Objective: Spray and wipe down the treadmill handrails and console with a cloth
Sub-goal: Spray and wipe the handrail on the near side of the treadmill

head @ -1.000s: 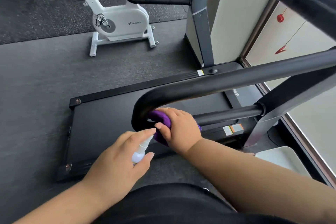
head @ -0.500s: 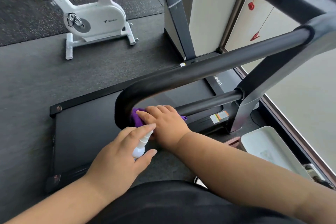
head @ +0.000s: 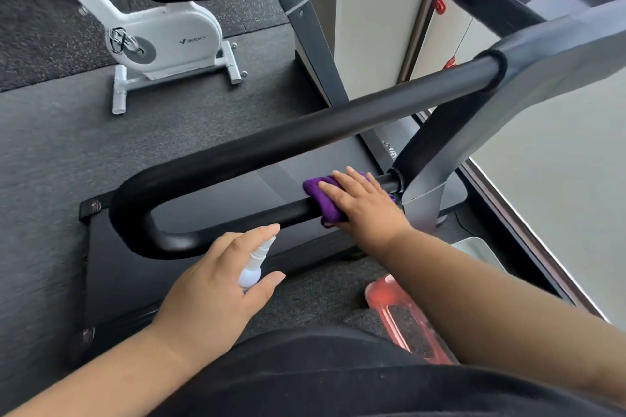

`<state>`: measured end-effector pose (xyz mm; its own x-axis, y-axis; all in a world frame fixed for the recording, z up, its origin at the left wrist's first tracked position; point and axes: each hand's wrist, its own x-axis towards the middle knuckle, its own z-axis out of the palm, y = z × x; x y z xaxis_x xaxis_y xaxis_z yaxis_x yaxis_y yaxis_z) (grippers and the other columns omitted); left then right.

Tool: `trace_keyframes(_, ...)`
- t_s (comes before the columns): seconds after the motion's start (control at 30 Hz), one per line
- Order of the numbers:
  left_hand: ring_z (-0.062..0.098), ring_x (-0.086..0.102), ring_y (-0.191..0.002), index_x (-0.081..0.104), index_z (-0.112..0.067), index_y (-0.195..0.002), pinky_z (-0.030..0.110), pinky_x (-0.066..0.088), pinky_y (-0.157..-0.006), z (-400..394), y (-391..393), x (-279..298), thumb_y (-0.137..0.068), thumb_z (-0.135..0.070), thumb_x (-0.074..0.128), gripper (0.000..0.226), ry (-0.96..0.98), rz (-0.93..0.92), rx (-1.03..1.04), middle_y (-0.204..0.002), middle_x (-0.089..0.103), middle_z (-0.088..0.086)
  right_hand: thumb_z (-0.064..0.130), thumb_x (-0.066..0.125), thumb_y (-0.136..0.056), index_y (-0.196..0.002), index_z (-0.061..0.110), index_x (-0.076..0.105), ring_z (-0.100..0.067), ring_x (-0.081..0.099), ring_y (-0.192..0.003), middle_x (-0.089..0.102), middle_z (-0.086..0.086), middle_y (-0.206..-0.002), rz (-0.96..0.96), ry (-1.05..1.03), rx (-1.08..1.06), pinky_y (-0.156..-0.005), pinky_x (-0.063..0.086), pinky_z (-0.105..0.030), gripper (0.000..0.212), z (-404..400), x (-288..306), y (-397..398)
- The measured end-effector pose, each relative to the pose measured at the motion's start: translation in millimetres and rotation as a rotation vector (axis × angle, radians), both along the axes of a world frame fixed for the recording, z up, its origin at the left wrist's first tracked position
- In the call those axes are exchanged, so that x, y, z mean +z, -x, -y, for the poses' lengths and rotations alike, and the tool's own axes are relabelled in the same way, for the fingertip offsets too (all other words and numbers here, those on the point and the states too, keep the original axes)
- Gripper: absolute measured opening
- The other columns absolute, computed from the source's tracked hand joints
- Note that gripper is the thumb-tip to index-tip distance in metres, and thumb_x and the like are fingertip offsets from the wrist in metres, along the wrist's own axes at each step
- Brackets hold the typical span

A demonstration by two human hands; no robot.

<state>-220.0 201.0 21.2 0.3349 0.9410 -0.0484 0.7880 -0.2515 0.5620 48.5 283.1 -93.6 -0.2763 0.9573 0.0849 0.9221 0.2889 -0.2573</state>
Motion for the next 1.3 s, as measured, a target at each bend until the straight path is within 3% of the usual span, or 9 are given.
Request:
trace_keyframes(0.17,0.004,0.058,-0.079,0.022,-0.063,-0.129,0.029,0.046,-0.075,5.2,-11.8,0.7,-0.081,-0.049,0.065,0.065,0.013,-0.003,0.063,-0.107,0.047,-0.027,0.041,0.074,-0.086,-0.151,0.025,0.041,-0.034,0.030,-0.147,0.040,-0.009,-0.156,-0.053,0.008,-0.067,-0.120,0.024,-0.054,0.074,-2.8,-2.9,-35.8)
trace_keyframes(0.37,0.006,0.057,-0.081,0.024,-0.061,-0.127,0.031,0.047,-0.078,11.4,9.0,0.6,-0.082,-0.049,0.063,0.061,0.027,0.000,0.185,-0.105,0.050,-0.023,0.046,0.074,-0.084,-0.146,0.023,0.048,-0.033,0.039,-0.142,0.049,-0.008,-0.150,-0.114,-0.050,-0.101,-0.120,0.023,-0.051,0.071,0.9,-5.2,2.9)
trace_keyframes(0.5,0.001,0.055,-0.092,0.024,-0.062,-0.125,0.026,0.044,-0.084,17.3,30.9,-0.2,-0.083,-0.049,0.062,0.058,0.054,0.009,0.200,-0.108,0.044,-0.037,0.049,0.072,-0.085,-0.147,0.026,0.047,-0.029,0.037,-0.143,0.049,-0.003,-0.150,-0.200,-0.070,-0.097,-0.121,0.017,-0.049,0.071,10.2,-0.2,63.2)
trace_keyframes(0.73,-0.003,0.050,-0.103,0.024,-0.061,-0.125,0.008,0.033,-0.080,24.1,74.2,-2.2,-0.084,-0.046,0.064,0.059,0.065,-0.013,0.182,-0.111,0.046,-0.033,0.043,0.085,-0.071,-0.142,0.019,0.053,-0.032,0.045,-0.139,0.053,-0.006,-0.147,-0.200,-0.169,0.020,-0.114,0.021,-0.054,0.082,28.2,2.3,159.6)
trace_keyframes(0.87,-0.006,0.051,-0.102,0.029,-0.065,-0.124,0.003,0.036,-0.078,24.3,89.7,-5.4,-0.082,-0.047,0.066,0.059,0.061,-0.011,0.164,-0.109,0.047,-0.034,0.044,0.081,-0.074,-0.149,0.023,0.039,-0.032,0.038,-0.144,0.043,-0.003,-0.155,-0.136,-0.209,0.140,-0.116,0.017,-0.054,0.089,35.3,-3.9,193.9)
trace_keyframes(0.97,-0.006,0.052,-0.099,0.026,-0.073,-0.120,0.006,0.038,-0.076,22.3,91.9,-5.6,-0.080,-0.048,0.067,0.063,0.062,-0.001,0.146,-0.113,0.046,-0.035,0.037,0.082,-0.072,-0.155,0.026,0.024,-0.031,0.033,-0.146,0.035,-0.002,-0.159,0.026,-0.262,0.210,-0.115,0.015,-0.054,0.102,34.9,-7.0,188.3)
trace_keyframes(1.1,-0.004,0.055,-0.099,0.024,-0.076,-0.117,0.011,0.041,-0.079,14.7,74.7,-5.3,-0.080,-0.049,0.066,0.062,0.057,0.023,0.121,-0.111,0.047,-0.033,0.028,0.075,-0.079,-0.154,0.026,0.022,-0.033,0.037,-0.144,0.036,-0.003,-0.159,0.127,-0.297,0.295,-0.114,0.031,-0.054,0.092,28.3,-6.4,153.0)
trace_keyframes(1.2,-0.001,0.056,-0.097,0.024,-0.077,-0.117,0.022,0.046,-0.081,8.9,54.3,-4.2,-0.081,-0.048,0.066,0.062,0.041,0.028,0.082,-0.111,0.047,-0.033,0.021,0.074,-0.080,-0.154,0.026,0.023,-0.034,0.039,-0.143,0.038,-0.004,-0.158,0.127,-0.268,0.237,-0.112,0.036,-0.055,0.090,27.2,-10.6,117.1)
trace_keyframes(1.3,0.000,0.056,-0.092,0.023,-0.076,-0.117,0.024,0.046,-0.077,6.9,40.6,-4.7,-0.080,-0.049,0.065,0.062,0.037,0.028,0.062,-0.108,0.048,-0.030,0.015,0.077,-0.072,-0.156,0.027,0.022,-0.033,0.037,-0.144,0.037,-0.003,-0.158,0.156,-0.205,0.138,-0.115,0.031,-0.054,0.101,24.3,-12.9,73.5)
